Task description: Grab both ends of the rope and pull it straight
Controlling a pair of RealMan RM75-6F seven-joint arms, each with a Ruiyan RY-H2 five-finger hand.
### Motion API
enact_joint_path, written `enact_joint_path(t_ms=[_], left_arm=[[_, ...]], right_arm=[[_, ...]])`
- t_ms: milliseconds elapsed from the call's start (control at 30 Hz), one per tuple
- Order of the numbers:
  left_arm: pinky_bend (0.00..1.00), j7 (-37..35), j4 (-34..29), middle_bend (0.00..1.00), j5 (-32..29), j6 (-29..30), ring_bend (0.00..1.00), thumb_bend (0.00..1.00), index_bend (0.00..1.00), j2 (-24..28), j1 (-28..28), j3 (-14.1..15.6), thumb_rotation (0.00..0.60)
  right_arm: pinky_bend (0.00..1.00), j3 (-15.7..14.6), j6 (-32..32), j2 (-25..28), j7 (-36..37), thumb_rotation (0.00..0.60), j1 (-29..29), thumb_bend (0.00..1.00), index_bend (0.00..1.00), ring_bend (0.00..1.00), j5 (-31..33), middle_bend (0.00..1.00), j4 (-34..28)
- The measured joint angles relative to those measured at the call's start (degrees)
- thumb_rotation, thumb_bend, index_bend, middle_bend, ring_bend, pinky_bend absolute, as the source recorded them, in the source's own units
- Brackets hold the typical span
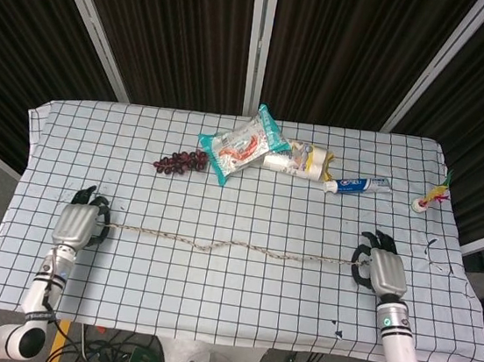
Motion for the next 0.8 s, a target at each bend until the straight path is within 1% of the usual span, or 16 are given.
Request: enact_joint_path(t_ms=[433, 800], left_arm=[[0.1, 0.1, 1.0, 0.26, 0.6, 0.0, 0.0, 0.4, 0.57, -0.4, 0.4, 0.0, 0.6], [0.1, 0.6, 1.9, 0.26, 0.4, -0.3, 0.0, 0.39, 0.57, -0.7, 0.8, 0.1, 0.6]], right_arm=[[0.0, -0.2, -0.8, -0.8, 3.7, 0.6, -1.3, 0.38, 0.63, 0.0, -2.0, 0.16, 4.2], [0.0, 0.0, -1.3, -1.0, 5.1, 0.6, -2.1, 0.38, 0.63, 0.0, -3.0, 0.16, 5.6]])
